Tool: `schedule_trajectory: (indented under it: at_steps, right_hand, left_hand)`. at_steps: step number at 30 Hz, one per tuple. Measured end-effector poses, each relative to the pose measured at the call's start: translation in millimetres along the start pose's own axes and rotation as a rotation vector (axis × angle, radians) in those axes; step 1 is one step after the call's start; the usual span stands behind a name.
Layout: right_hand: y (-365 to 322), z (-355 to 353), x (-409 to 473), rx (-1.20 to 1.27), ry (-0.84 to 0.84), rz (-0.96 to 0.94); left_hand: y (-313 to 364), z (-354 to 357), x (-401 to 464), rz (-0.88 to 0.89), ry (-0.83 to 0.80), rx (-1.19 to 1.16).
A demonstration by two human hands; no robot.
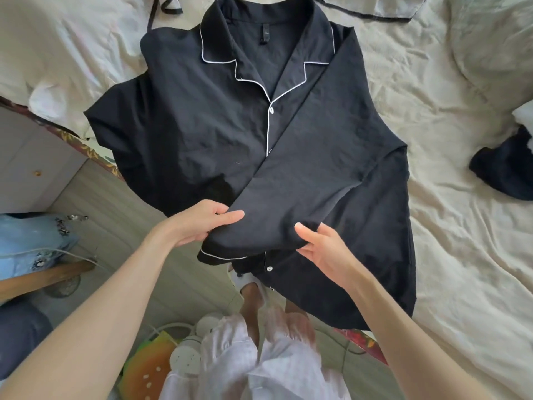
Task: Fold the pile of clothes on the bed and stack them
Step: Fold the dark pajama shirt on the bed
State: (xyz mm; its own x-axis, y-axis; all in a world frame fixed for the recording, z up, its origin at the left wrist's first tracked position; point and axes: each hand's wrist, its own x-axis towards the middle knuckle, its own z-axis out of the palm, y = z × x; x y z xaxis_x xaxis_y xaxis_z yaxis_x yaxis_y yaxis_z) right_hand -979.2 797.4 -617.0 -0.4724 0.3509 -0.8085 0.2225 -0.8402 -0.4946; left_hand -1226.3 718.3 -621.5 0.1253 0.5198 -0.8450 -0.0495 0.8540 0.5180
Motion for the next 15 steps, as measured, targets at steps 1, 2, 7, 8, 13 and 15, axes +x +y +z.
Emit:
schedule_trajectory:
  at_steps: [1,2,7,8,13,15]
  right_hand:
    - [5.1,3.6,0.1,0.013,0.015,0.004]
    - [9.2,7.1,0.5,0.026,0.039,0.013]
    - [17.3,22.1,-1.7,0.034,0.121,0.073]
    - [18.8,23.7,-2.3,0.002,0.115,0.078]
    - [27.4,24.2,-4.9,-0.076,0.073,0.106]
    - [28.9,24.9,-4.6,0.010,0.068,0.144]
  left_hand:
    - [-6.0,-3.6,-1.8,-0.036,-0.012,0.089]
    - [-12.0,-6.8,-4.4,-0.049,-0.018,0.163]
    - [-34.0,-12.0,-18.6,0.134,0.096,0.240]
    - [-36.7,-10.9,-19.8,0.175,0.163,0.238]
    - [-56.9,-7.0,-17.6,0.238,0.416,0.332]
    - [-62.0,-5.2,-15.7,0.260,0.468,0.319]
